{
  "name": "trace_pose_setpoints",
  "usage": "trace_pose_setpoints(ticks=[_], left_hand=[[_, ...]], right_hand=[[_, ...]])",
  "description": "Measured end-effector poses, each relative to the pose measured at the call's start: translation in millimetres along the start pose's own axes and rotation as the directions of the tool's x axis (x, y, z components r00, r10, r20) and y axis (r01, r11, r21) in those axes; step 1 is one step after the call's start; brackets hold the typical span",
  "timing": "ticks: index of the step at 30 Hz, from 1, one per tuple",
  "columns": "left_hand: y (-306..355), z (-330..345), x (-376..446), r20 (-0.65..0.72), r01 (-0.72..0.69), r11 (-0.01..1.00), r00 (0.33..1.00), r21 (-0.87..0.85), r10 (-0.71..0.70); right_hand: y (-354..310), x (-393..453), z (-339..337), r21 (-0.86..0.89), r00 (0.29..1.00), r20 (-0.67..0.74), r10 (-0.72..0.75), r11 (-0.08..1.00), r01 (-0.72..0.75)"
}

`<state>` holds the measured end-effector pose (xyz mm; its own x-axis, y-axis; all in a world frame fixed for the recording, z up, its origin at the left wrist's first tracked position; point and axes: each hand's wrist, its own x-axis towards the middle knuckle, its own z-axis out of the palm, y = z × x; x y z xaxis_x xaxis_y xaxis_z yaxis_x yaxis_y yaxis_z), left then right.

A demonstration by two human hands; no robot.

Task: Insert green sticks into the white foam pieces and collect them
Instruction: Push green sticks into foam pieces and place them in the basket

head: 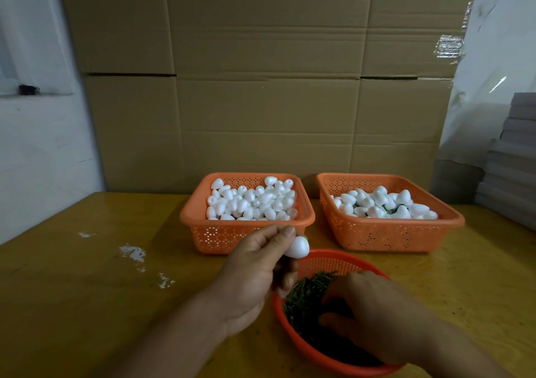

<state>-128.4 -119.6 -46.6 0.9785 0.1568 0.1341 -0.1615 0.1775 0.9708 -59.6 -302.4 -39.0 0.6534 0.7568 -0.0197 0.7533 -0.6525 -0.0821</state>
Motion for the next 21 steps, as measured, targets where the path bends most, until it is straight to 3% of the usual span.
trace_pose_setpoints(ticks=[8,21], left_hand=[[1.4,-1.2,0.2,-0.022,0.07,0.996,0.997,-0.062,-0.071],[3.0,-1.9,-1.7,0.054,0.107,0.988,0.993,-0.112,-0.101]], right_hand=[[0.8,-3.5,-7.5,0.024,0.999,0.036,-0.032,0.999,0.031],[5.7,-1.2,-0.2,0.173,0.992,-0.111,-0.057,0.982,0.075]])
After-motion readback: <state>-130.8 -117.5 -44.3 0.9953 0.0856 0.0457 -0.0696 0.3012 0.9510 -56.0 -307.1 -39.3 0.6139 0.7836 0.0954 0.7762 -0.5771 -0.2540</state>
